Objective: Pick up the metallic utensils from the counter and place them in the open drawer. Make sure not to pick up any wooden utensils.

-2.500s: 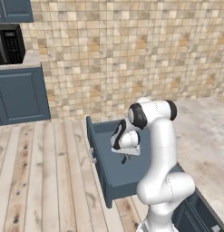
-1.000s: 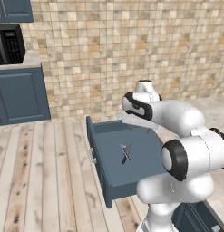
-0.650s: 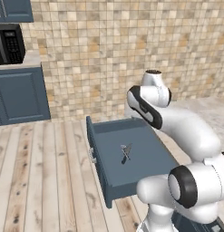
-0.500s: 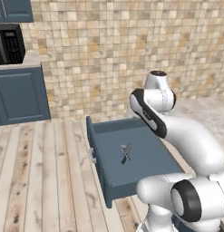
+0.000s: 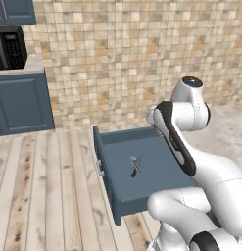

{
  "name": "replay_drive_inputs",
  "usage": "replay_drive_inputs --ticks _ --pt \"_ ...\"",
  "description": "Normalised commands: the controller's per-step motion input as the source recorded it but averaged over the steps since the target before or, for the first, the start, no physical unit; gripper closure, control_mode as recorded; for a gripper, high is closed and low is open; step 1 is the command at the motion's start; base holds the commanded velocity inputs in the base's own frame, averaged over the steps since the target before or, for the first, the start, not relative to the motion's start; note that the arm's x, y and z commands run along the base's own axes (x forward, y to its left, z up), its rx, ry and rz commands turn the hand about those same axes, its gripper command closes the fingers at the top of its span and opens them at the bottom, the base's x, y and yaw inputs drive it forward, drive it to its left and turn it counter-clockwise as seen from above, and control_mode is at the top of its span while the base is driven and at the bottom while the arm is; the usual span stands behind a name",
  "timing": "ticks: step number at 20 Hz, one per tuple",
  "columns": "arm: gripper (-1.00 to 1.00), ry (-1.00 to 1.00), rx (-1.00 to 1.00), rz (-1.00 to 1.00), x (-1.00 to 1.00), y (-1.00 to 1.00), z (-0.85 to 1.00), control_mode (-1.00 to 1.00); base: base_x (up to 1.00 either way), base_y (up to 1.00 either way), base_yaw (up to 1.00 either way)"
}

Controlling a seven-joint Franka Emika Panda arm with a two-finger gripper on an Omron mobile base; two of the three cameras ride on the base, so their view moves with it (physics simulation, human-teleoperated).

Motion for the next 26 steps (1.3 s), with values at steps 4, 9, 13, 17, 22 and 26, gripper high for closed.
replay_drive_inputs --ticks 4,9,13,17,22,26 --pt "-1.00 -0.07 -0.12 0.07 -0.21 -0.15 0.40 -1.00 0.00 0.00 0.00" --pt "-1.00 -0.20 -0.03 0.10 -0.49 0.10 0.12 -1.00 0.00 0.00 0.00" --pt "-1.00 -0.29 0.00 0.12 -0.53 0.00 0.11 -1.00 0.00 0.00 0.00" --pt "-1.00 -0.14 0.00 0.04 -0.36 0.13 0.00 1.00 -0.24 0.06 0.01" --pt "-1.00 0.00 0.00 0.00 0.00 0.00 0.00 1.00 -1.00 0.39 0.00" --pt "-1.00 0.00 0.00 0.00 0.00 0.00 0.00 1.00 -1.00 0.73 0.00"
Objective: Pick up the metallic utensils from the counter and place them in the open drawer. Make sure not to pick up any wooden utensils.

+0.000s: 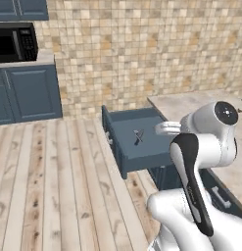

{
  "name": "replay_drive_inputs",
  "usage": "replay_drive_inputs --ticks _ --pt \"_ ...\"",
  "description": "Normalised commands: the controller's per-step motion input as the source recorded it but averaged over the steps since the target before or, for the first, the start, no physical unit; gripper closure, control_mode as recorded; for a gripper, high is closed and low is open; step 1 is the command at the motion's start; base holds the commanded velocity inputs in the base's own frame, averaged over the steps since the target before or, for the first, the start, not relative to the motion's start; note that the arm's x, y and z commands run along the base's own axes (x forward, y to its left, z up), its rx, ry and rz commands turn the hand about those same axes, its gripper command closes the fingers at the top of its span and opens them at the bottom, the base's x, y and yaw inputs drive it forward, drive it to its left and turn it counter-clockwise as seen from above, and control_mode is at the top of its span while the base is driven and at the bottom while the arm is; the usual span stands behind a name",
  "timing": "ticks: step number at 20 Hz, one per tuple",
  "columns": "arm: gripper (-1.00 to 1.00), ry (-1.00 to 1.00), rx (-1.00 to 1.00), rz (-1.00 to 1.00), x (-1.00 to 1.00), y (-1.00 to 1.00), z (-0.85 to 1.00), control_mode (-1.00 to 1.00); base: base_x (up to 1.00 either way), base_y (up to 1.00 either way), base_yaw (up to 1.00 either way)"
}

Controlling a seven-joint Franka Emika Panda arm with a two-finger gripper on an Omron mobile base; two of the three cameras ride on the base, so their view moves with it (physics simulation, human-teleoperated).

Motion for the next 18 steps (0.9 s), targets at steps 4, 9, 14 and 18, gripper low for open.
replay_drive_inputs --ticks 4,9,14,18 --pt "-1.00 0.00 0.00 0.00 0.00 0.00 0.00 1.00 -1.00 0.59 -0.07" --pt "-1.00 0.00 0.00 0.00 0.00 0.00 0.00 1.00 -1.00 -0.01 -0.07" --pt "-1.00 0.00 0.00 0.00 0.00 0.00 0.00 1.00 -1.00 -0.06 -0.05" --pt "-1.00 0.00 0.00 0.00 0.00 0.00 0.00 1.00 -1.00 -0.11 -0.03"
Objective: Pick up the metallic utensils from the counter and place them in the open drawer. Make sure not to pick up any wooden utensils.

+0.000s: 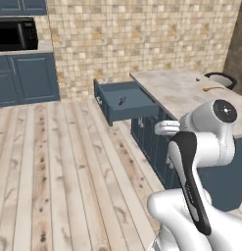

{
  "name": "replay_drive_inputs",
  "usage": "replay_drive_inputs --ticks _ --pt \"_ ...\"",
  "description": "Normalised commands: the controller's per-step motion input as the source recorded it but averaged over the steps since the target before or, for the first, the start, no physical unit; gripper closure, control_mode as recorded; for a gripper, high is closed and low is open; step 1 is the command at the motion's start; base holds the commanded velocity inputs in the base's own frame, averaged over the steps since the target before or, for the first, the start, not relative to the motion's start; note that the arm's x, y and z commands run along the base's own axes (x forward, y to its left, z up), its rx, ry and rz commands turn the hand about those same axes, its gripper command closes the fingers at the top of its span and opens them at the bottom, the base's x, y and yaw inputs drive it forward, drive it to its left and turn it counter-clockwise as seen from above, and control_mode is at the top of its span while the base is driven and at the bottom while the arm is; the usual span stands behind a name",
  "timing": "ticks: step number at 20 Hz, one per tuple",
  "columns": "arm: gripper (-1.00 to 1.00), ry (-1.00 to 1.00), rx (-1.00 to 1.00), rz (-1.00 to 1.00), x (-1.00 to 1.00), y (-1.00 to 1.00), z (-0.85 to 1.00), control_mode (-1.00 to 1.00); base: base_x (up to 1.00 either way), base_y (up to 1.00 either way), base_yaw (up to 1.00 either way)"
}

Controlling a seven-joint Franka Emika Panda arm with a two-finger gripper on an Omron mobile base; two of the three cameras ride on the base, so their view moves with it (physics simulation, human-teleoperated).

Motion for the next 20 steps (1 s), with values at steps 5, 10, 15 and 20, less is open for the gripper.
replay_drive_inputs --ticks 5,10,15,20 --pt "-1.00 0.00 0.00 0.00 0.00 0.00 0.00 1.00 -0.54 -1.00 0.04" --pt "-1.00 0.00 0.00 0.00 0.00 0.00 0.00 1.00 0.00 -1.00 0.07" --pt "-1.00 0.00 0.00 0.00 0.00 0.00 0.00 1.00 -0.01 -1.00 0.12" --pt "-1.00 0.00 0.00 0.00 0.00 0.00 0.00 1.00 -0.09 -1.00 0.29"
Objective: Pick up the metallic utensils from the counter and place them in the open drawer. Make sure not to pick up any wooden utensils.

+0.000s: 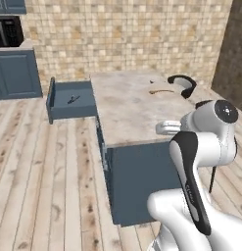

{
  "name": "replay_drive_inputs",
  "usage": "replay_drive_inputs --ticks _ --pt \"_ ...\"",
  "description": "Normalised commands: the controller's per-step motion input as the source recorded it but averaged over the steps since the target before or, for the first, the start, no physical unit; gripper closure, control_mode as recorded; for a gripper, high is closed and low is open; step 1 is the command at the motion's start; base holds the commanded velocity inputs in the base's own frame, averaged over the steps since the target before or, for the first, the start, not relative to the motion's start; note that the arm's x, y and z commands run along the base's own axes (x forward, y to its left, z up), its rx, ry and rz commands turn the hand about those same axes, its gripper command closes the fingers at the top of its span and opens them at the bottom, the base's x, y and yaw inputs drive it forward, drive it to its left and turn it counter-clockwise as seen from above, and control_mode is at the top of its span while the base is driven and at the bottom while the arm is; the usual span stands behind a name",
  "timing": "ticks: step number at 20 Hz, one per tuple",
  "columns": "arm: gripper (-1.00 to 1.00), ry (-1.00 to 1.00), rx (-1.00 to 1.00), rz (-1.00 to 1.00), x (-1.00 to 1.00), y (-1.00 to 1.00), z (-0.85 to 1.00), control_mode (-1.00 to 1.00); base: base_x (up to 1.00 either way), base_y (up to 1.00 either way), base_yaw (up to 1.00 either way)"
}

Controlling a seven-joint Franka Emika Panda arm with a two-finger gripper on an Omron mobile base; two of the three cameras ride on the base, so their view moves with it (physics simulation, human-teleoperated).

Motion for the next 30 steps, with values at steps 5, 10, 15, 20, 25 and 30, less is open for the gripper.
replay_drive_inputs --ticks 5,10,15,20,25,30 --pt "-1.00 0.00 0.00 0.00 0.00 0.00 0.00 1.00 -0.10 -1.00 0.41" --pt "-1.00 0.00 0.00 0.00 0.00 0.00 0.00 1.00 -0.15 -1.00 0.48" --pt "-1.00 0.00 0.00 0.00 0.00 0.00 0.00 1.00 -0.19 -1.00 0.50" --pt "-1.00 0.00 0.00 0.00 0.00 0.00 0.00 1.00 -0.20 -1.00 0.39" --pt "-1.00 0.00 0.00 0.00 0.00 0.00 0.00 1.00 -0.17 -1.00 0.37" --pt "-1.00 0.00 0.00 0.00 0.00 0.00 0.00 1.00 -0.19 -1.00 0.36"
